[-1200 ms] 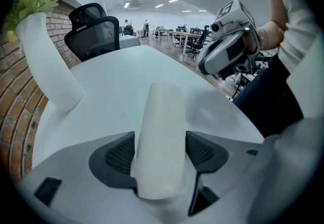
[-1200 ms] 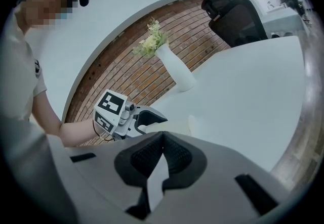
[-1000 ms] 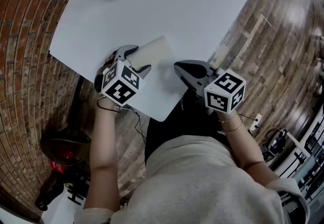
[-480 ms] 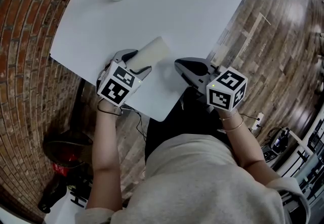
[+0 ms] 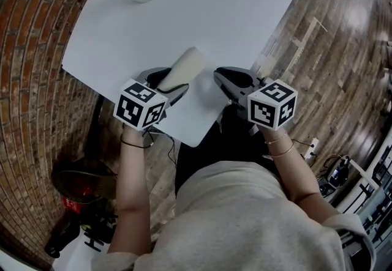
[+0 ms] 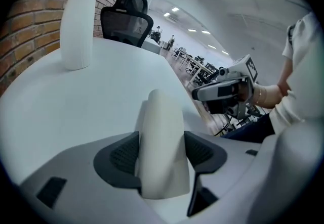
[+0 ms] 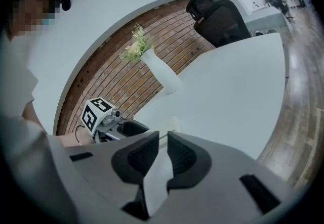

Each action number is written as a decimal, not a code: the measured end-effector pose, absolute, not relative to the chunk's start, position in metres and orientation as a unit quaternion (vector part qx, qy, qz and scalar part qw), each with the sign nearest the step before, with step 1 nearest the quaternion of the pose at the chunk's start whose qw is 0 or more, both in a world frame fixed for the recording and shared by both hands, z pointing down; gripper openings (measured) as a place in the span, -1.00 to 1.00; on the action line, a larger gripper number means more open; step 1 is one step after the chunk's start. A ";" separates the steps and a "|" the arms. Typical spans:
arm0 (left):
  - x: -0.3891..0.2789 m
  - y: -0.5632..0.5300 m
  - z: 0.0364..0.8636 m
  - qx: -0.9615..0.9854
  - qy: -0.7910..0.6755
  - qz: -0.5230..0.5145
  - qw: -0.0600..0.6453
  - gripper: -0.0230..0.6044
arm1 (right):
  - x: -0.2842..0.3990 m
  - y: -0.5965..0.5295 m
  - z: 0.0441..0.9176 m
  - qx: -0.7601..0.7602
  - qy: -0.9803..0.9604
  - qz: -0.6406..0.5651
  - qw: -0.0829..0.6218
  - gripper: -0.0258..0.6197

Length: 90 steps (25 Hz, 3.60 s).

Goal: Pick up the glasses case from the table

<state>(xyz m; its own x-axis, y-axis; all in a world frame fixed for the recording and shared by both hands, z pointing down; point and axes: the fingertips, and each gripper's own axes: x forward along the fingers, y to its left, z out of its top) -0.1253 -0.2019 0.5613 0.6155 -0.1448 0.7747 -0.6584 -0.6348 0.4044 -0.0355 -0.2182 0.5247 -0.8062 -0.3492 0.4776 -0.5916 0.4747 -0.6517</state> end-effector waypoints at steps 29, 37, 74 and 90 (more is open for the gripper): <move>-0.073 -0.191 0.492 0.893 -0.248 0.254 0.276 -0.04 | -0.069 -0.231 0.491 0.214 -0.793 0.571 -0.003 -0.32; -0.062 -0.192 0.471 0.910 -0.267 0.232 0.218 -0.03 | -0.060 -0.230 0.457 0.220 -0.818 0.532 -0.021 -0.42; -0.107 -0.221 0.309 0.854 -0.487 0.012 0.185 -0.03 | -0.038 -0.263 0.304 0.236 -0.898 0.360 -0.090 -0.44; -0.148 -0.211 0.335 0.777 -0.552 -0.053 0.297 -0.69 | -0.049 -0.266 0.283 0.218 -0.919 0.313 -0.103 -0.44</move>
